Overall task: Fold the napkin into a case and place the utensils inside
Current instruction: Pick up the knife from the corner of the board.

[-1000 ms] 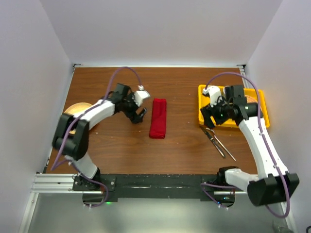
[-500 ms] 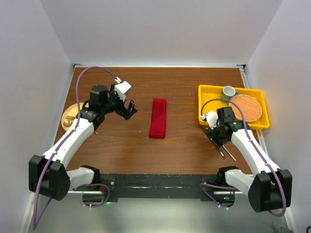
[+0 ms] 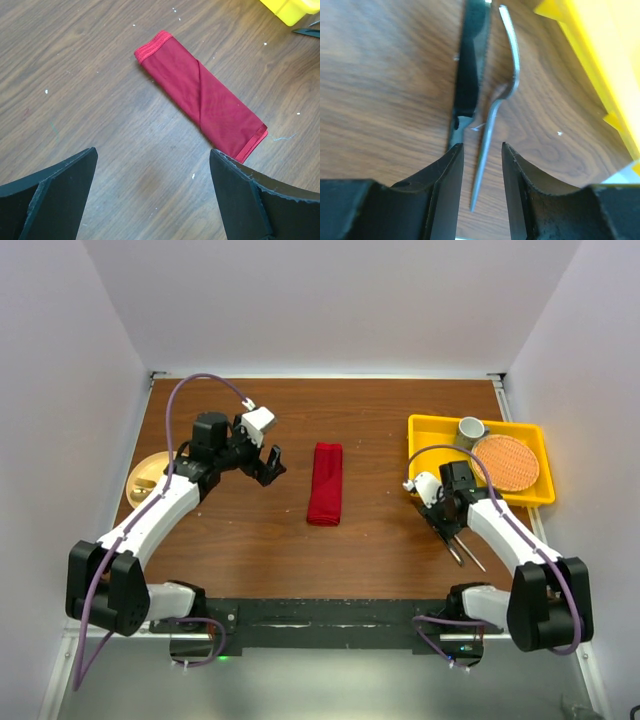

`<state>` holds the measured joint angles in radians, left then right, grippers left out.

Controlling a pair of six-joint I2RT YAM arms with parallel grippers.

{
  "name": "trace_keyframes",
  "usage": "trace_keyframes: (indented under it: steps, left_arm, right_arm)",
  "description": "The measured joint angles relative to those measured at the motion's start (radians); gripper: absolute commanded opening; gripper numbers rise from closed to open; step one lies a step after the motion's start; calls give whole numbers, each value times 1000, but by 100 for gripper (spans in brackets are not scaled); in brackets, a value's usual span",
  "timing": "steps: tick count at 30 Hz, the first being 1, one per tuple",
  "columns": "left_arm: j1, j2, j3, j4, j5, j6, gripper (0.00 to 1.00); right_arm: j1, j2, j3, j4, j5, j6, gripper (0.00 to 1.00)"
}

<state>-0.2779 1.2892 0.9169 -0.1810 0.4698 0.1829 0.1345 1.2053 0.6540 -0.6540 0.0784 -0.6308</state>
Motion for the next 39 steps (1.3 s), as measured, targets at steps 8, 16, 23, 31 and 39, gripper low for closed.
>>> trace_keyframes:
  steps: [8,16,23,31,39]
  left_arm:
    - [0,2,1,2,0,2,100]
    - [0,2,1,0,3,3,100]
    - [1,2,1,-11,2,21,100]
    - [8,2,1,-23,-2,45,100]
    - [17,1,1,-23,-2,36,100]
  right_arm:
    - [0,-13,6,-52,-72,-6,40]
    - [-1,85,7,-39,-97,-5,40]
    - [-2,132,10,-20,-113,-9,36]
    - [-5,179,43,-55,-160,-57,0]
    - [-1,182,62,-65,-207,-84,0]
